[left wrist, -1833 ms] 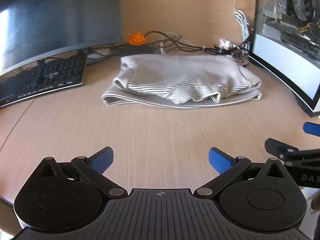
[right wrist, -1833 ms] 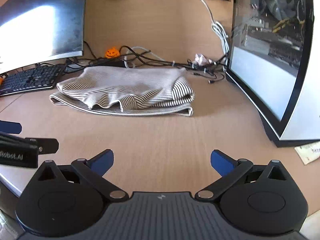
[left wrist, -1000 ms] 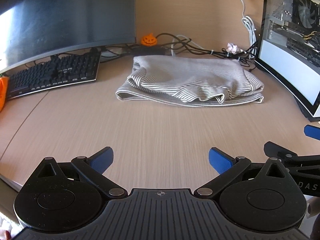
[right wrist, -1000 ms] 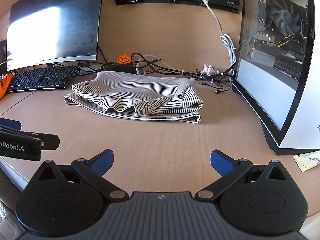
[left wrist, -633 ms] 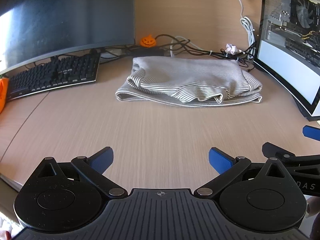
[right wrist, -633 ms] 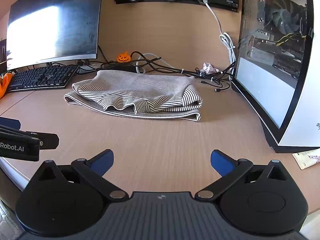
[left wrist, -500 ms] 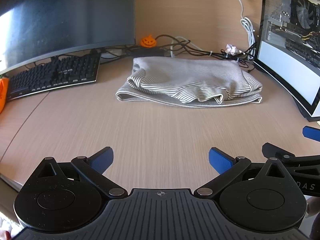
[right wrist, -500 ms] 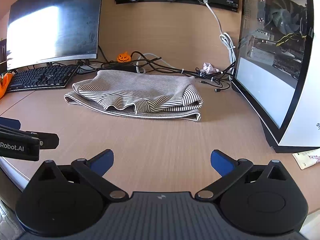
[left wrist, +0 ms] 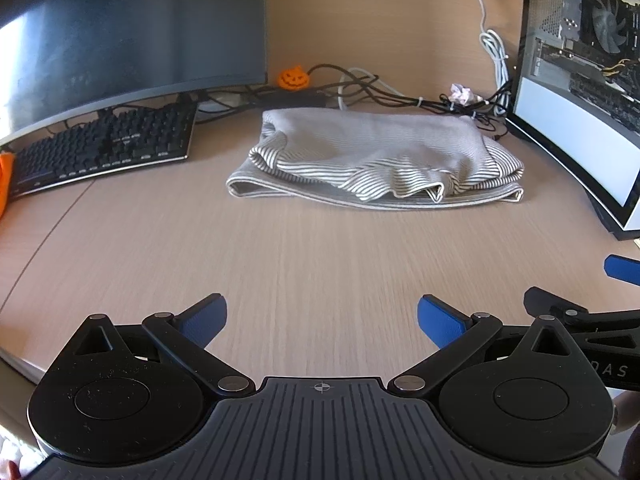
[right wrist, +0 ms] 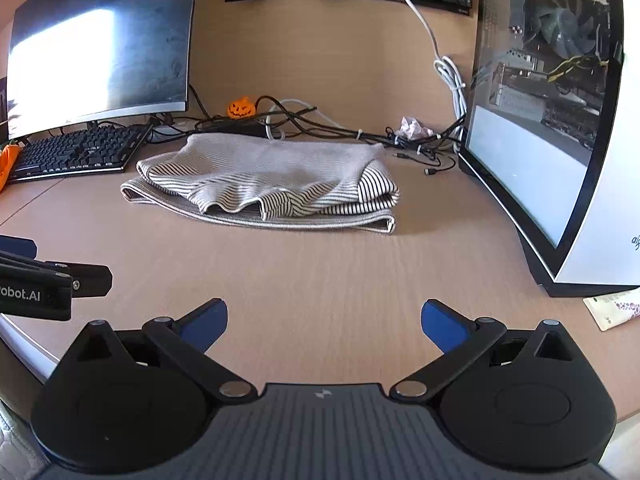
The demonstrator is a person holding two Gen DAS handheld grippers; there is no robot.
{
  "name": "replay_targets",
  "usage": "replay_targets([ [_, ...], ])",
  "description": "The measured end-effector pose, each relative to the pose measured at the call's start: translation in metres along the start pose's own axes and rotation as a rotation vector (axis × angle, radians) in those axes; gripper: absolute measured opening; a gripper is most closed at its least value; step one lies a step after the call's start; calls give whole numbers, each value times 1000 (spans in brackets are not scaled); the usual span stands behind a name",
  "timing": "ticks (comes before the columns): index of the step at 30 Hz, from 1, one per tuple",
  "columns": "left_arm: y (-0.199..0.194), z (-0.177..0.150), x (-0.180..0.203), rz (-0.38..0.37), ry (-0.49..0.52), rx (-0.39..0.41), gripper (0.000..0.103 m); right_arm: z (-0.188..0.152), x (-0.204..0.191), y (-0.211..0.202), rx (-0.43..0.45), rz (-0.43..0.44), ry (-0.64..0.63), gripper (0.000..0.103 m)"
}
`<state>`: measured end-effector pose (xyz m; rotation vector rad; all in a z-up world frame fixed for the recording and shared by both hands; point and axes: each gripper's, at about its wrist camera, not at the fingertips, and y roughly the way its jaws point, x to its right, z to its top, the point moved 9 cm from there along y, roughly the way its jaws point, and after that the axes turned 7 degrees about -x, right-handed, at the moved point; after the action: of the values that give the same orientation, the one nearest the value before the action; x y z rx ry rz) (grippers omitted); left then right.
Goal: Fold clothes
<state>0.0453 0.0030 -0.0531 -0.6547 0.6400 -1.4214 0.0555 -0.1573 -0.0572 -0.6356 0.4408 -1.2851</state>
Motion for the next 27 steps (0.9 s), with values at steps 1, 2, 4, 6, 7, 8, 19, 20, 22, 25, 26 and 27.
replay_targets([
  [1,1,0,0,0,-2,-3,103,0,0,0,-1,-1,0,103],
  [2,2,0,0,-1,-3,-5,103,-1,1,1,-3,-1,0,103],
  [4,2,1,0,-2,-4,-1,103,-1,1,2,-6,-2,0,103],
  [6,1,1,0,-2,-4,5,103,-2,2,3,-9,-3,0,103],
  [7,1,1,0,-2,-3,4,103,-2,2,3,-10,-3,2,103],
  [8,2,1,0,-2,-2,2,103,-3,3,4,-12,-4,4,103],
  [19,7,1,-3,7,5,-15,103,-4,4,9,-25,-6,11,103],
  [20,8,1,-3,6,5,-17,103,-4,3,9,-26,-7,10,103],
  [22,9,1,-4,5,7,-21,103,-4,3,10,-29,-10,9,103],
  [25,12,1,-6,2,10,-28,103,-5,2,13,-37,-14,9,103],
  [26,13,1,-6,2,12,-30,103,-5,1,14,-41,-16,9,103],
  [27,14,1,-7,1,14,-32,103,-5,1,14,-44,-17,9,103],
])
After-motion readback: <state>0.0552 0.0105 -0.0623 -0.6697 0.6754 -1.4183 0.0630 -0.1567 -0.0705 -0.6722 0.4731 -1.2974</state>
